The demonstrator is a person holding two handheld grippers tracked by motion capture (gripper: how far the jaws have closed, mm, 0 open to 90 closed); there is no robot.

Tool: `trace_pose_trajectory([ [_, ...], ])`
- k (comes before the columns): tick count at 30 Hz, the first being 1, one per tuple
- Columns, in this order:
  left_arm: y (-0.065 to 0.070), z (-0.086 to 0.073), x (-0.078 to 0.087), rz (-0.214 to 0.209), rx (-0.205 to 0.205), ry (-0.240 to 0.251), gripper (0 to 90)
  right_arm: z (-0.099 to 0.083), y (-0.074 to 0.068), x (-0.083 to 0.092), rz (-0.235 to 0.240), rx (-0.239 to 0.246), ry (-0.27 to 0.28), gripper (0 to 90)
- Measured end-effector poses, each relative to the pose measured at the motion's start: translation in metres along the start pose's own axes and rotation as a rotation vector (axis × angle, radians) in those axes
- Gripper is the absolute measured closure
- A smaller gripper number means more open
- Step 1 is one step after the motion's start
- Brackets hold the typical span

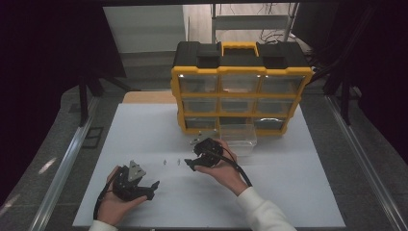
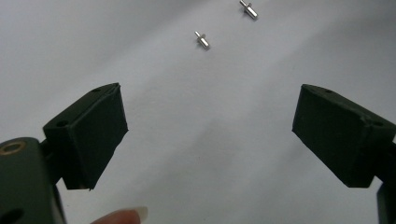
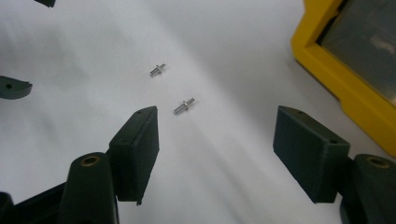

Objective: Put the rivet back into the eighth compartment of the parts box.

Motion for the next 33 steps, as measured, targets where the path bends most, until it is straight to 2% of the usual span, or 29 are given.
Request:
trace_pose_trajectory([
  [11,-0.001,0.000,0.001,0.000,0.003,0.001,10.3,0.000,0.000,-0.022,0.010,-0.014,-0.035,32.0],
  [33,-0.001,-0.001,0.000,-0.001,0.001,-0.004,10.3,-0.004,0.004,-0.041,0.002,-0.026,-0.072,32.2],
])
Point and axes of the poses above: each handheld gripper's, and its own axes: x roughly backward along the jaws, z roughly out of its top, y roughly to its right, the point moved 10 cm from there along -x, roughly forward along the jaws, and after that the axes turned 5 degrees about z, right-handed, at the moved point
